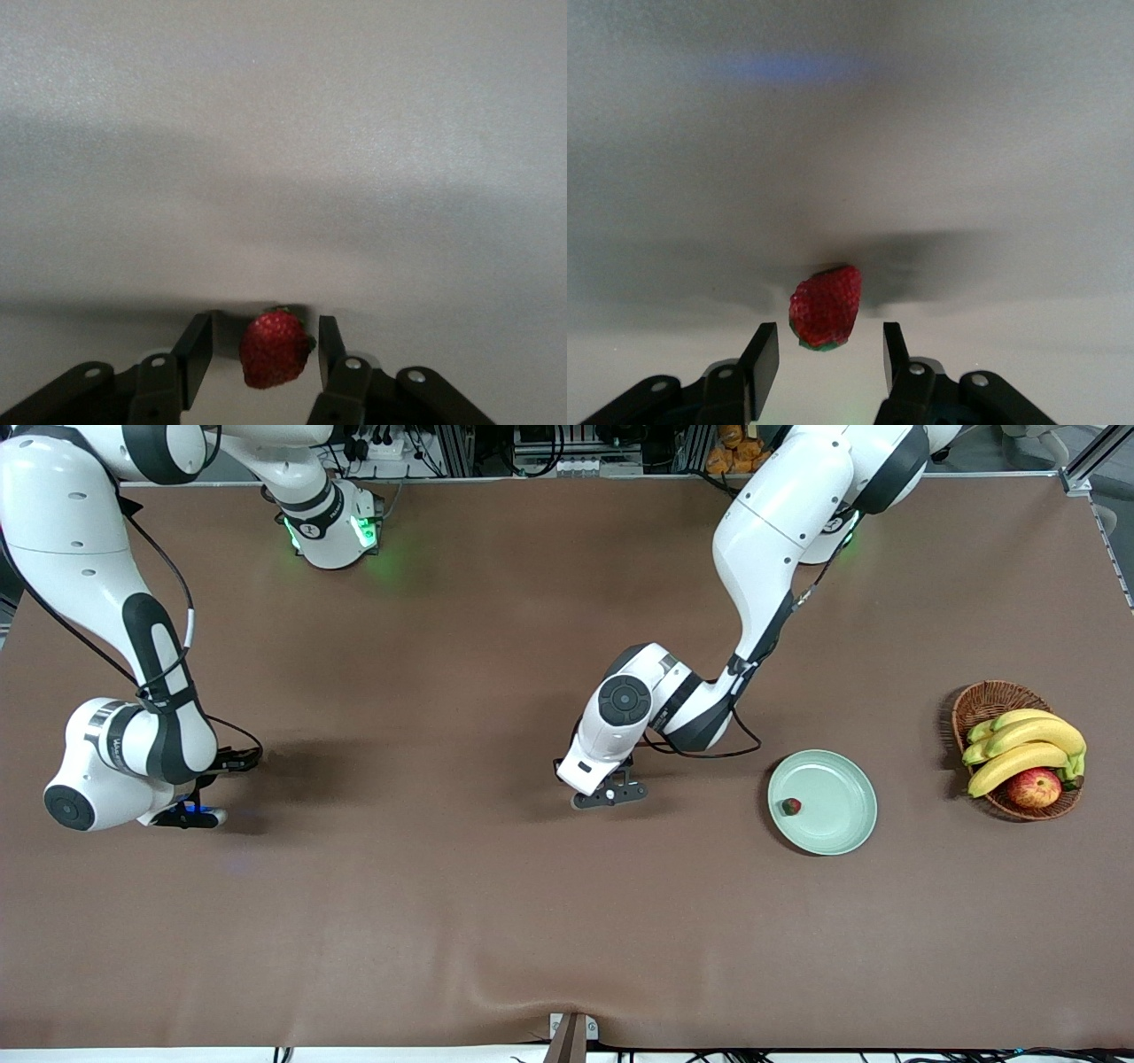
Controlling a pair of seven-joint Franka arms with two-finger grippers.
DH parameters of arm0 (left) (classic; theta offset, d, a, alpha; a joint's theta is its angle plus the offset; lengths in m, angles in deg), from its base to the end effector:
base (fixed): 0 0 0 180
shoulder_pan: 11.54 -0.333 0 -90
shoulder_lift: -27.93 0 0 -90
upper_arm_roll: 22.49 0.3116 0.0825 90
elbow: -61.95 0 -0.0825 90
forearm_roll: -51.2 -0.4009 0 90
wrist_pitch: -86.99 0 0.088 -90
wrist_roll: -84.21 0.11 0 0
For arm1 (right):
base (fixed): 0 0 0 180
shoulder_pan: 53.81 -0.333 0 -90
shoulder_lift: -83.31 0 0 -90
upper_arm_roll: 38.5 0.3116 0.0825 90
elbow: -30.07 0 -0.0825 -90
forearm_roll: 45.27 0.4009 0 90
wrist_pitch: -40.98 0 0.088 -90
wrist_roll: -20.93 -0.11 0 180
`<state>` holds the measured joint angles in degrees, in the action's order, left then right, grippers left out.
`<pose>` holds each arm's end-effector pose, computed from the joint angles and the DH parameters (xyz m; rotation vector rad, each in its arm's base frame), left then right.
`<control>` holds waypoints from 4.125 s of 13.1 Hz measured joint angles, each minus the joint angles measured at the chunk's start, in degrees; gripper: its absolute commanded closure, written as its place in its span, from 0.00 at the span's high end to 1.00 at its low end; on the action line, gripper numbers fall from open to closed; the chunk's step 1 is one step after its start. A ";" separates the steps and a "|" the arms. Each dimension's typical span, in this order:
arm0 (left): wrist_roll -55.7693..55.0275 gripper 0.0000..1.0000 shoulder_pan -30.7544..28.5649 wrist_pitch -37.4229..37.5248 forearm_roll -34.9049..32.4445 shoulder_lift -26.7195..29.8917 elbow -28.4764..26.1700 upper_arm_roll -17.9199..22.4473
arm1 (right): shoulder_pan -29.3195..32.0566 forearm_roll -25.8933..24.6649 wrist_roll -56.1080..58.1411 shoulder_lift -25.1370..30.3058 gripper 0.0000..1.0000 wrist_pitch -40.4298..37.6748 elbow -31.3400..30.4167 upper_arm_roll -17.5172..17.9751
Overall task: Collect all strawberries into plate
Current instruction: 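Drop the strawberry on the plate while the right gripper brings the third, then take the third strawberry with the left gripper while the right gripper retracts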
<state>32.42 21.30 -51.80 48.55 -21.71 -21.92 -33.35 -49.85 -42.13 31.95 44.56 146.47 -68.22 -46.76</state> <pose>0.5501 -0.4922 0.1626 2.9774 0.2705 -0.0124 0.5992 -0.1223 0.1509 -2.9678 0.0654 0.8243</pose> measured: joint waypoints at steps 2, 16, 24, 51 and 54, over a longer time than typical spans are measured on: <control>0.00 0.01 0.00 -0.11 0.00 0.00 0.09 0.00 | -0.04 -0.01 0.00 -0.31 0.38 0.01 -0.01 0.01; 26.81 0.00 -22.75 26.32 -0.02 11.37 1.03 0.54 | -15.51 6.95 -21.18 0.23 0.00 1.91 8.13 3.24; 36.39 1.00 -31.01 26.37 -7.64 10.26 -2.50 0.76 | -34.18 49.04 -35.12 -1.17 0.00 17.48 8.72 4.10; -13.74 0.72 -4.68 10.36 4.60 3.84 1.51 -3.00 | -16.37 15.37 -34.88 6.51 1.00 2.98 12.87 1.88; -13.84 0.56 -3.28 8.77 4.60 2.05 1.85 -2.91 | -12.65 7.58 -26.35 12.07 1.00 -2.94 12.76 1.98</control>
<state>18.58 18.02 -43.03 53.15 -19.66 -20.07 -36.25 -62.49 -34.56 5.60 56.62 143.53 -55.46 -44.78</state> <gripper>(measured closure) 0.300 0.000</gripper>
